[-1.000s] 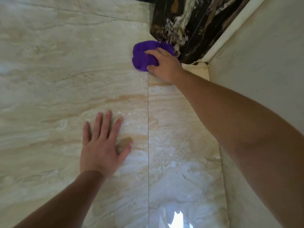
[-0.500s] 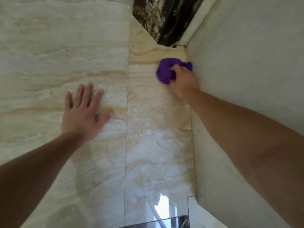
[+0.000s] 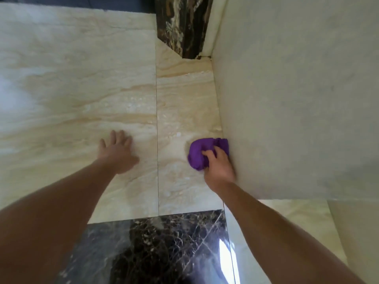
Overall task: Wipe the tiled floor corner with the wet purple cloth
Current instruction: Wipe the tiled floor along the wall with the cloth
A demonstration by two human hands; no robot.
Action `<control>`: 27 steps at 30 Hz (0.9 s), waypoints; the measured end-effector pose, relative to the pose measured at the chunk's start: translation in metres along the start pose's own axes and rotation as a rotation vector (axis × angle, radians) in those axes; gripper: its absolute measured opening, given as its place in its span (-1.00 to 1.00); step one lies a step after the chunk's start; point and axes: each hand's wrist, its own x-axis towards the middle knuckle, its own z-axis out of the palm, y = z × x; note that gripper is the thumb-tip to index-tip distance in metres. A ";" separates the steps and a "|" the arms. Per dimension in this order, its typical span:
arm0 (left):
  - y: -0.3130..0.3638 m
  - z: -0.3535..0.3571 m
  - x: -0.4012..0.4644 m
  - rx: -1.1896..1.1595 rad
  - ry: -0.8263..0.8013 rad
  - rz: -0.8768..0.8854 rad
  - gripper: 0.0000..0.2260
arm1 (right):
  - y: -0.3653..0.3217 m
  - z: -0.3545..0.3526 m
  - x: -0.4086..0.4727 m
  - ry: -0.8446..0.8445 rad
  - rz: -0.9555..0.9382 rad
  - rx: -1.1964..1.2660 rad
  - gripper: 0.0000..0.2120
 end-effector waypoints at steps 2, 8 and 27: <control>0.005 0.018 -0.039 0.003 -0.036 0.012 -0.28 | 0.005 0.011 -0.043 -0.011 0.036 0.026 -0.45; 0.036 0.050 -0.141 -0.275 -0.161 -0.075 -0.25 | 0.016 0.024 -0.153 -0.090 0.082 -0.053 -0.42; 0.288 -0.058 -0.340 -1.326 -0.305 0.300 -0.65 | 0.057 -0.167 -0.341 0.329 0.179 1.275 -0.76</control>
